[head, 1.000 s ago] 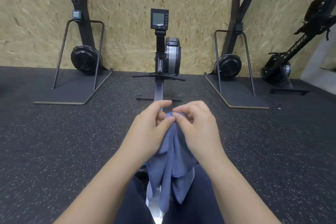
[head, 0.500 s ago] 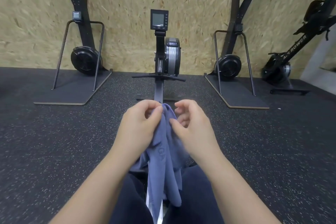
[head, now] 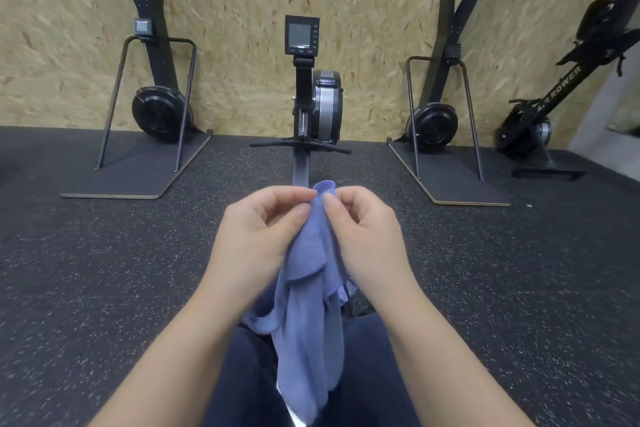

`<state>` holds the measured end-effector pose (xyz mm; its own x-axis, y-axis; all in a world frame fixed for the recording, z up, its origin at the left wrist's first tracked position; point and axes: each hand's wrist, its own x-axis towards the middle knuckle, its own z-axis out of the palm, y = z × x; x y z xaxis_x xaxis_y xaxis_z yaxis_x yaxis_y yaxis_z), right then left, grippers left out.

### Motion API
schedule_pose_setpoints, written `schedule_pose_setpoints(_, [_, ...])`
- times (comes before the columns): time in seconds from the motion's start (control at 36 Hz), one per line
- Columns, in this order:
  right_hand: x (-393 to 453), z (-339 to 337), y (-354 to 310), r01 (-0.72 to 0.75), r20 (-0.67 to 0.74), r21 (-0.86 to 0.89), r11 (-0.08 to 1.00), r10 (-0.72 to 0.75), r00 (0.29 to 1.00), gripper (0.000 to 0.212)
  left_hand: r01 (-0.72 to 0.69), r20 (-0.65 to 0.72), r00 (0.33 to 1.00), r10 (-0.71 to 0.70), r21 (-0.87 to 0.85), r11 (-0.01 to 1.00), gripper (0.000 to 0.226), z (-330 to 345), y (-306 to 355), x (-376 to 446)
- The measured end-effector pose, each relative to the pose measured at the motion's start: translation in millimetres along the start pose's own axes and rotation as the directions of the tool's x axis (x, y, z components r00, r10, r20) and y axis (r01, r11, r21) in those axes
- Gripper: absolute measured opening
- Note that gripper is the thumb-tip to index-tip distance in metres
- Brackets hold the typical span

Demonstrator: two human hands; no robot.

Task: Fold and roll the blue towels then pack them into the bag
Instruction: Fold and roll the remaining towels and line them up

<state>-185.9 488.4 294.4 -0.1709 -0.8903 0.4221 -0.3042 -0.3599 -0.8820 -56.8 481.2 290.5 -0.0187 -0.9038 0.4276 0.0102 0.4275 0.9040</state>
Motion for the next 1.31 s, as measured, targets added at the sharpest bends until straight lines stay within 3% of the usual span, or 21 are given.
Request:
schedule_pose_setpoints(0.06, [-0.3, -1.3, -0.3, -0.017, 0.010, 0.058, 0.998, 0.016, 1.000, 0.012, 0.010, 0.047, 0.999, -0.010, 0.006, 1.000, 0.028, 0.8, 1.2, -0.9])
schedule_pose_setpoints(0.14, [-1.9, -4.5, 2.3, -0.012, 0.050, 0.064, 0.998, 0.008, 0.999, 0.031, -0.018, 0.097, 0.995, 0.013, 0.051, 0.999, 0.038, -1.7, 0.7, -1.5])
schedule_pose_setpoints(0.28, [-6.1, -5.3, -1.6, 0.021, 0.127, 0.055, 0.998, -0.028, 0.992, 0.052, -0.206, 0.064, 0.979, 0.196, 0.260, 0.944, 0.054, -0.6, -3.8, -2.4])
schedule_pose_setpoints(0.44, [-7.0, -6.0, -5.0, -0.033, 0.213, 0.189, 0.982, -0.008, 0.977, 0.054, -0.383, 0.088, 0.918, 0.387, 0.457, 0.803, 0.043, -1.9, -11.6, 0.1])
schedule_pose_setpoints(0.58, [-8.7, -5.5, -5.3, -0.072, 0.236, 0.247, 0.966, 0.012, 0.972, 0.044, -0.403, 0.090, 0.901, 0.423, 0.533, 0.744, 0.026, -4.6, -19.8, 0.9])
schedule_pose_setpoints(0.72, [-6.6, -4.4, -1.1, -0.065, 0.131, 0.227, 0.972, 0.036, 0.991, 0.028, -0.422, 0.107, 0.895, 0.434, 0.524, 0.740, 0.019, -4.3, -21.2, 0.8])
schedule_pose_setpoints(0.83, [-6.1, -5.1, -0.2, -0.080, 0.085, 0.231, 0.970, 0.062, 0.994, 0.027, -0.444, 0.118, 0.884, 0.453, 0.518, 0.731, 0.007, -5.6, -17.6, -0.1])
schedule_pose_setpoints(1.03, [-7.7, -7.6, -3.3, -0.123, 0.114, 0.263, 0.957, 0.096, 0.989, 0.017, -0.311, 0.114, 0.950, 0.291, 0.425, 0.850, 0.009, -1.5, -13.7, -3.8])
schedule_pose_setpoints(1.19, [-6.9, -10.1, -5.9, -0.129, 0.088, 0.226, 0.965, 0.112, 0.990, 0.013, -0.281, 0.050, 0.955, 0.293, 0.464, 0.840, 0.030, -1.1, -17.0, -3.6])
schedule_pose_setpoints(1.31, [-6.3, -12.2, -0.8, -0.119, 0.080, 0.080, 0.990, 0.113, 0.990, 0.004, -0.319, 0.002, 0.934, 0.357, 0.454, 0.832, 0.030, -3.2, -18.1, -0.6])
